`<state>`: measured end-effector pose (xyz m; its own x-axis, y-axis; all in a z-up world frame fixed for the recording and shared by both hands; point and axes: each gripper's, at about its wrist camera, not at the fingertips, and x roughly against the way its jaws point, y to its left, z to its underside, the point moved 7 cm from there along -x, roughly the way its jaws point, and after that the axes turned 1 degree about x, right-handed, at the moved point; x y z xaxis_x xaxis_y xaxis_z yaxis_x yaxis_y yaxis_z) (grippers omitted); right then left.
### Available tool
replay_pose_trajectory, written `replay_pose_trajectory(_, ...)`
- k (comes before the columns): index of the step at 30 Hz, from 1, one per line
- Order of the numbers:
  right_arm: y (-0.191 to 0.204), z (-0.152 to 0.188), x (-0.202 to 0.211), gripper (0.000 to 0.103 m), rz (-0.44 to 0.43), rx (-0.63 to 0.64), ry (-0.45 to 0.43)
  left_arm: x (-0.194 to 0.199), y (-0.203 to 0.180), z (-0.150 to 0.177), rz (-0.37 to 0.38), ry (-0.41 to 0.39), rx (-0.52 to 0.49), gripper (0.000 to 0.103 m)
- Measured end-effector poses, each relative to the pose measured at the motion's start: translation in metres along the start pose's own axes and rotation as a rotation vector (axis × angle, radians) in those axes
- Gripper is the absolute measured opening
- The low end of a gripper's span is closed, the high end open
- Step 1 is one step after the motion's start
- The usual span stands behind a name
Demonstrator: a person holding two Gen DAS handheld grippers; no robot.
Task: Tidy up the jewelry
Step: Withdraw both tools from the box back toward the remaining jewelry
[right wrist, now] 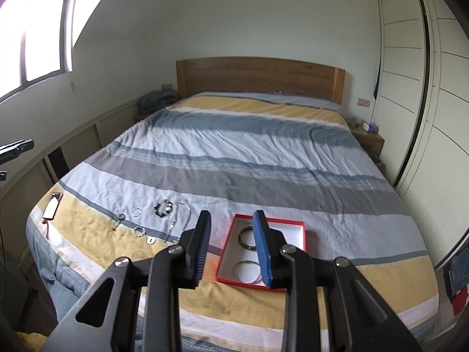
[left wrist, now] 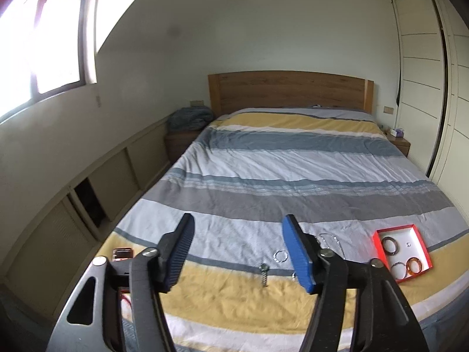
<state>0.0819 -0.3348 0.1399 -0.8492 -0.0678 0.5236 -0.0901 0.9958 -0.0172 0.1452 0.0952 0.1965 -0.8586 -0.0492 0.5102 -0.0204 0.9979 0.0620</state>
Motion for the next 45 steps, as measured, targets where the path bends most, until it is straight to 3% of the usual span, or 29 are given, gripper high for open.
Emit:
replay_pose_trajectory(3, 0.011, -0.001, 0.013, 0.029, -0.017, -0.008, -0.023, 0.017, 0.011, 0.006, -0.027, -0.010, 0.004, 0.079)
replay_pose_trajectory(11, 0.037, 0.003, 0.030, 0.033, -0.055, -0.020, -0.059, 0.052, 0.035, 0.014, -0.068, -0.063, 0.013, 0.079)
replay_pose_trajectory(18, 0.050, 0.007, 0.020, 0.033, -0.079, -0.011, -0.052, 0.047, 0.038, 0.028, -0.030, -0.067, 0.047, 0.079)
replay_pose_trajectory(27, 0.062, 0.037, -0.045, 0.033, -0.126, 0.003, 0.032, -0.020, 0.023, 0.070, -0.055, 0.041, 0.031, 0.079)
replay_pose_trajectory(45, 0.143, 0.116, -0.211, 0.033, -0.340, 0.072, 0.300, -0.179, -0.016, 0.172, 0.038, 0.322, 0.042, 0.071)
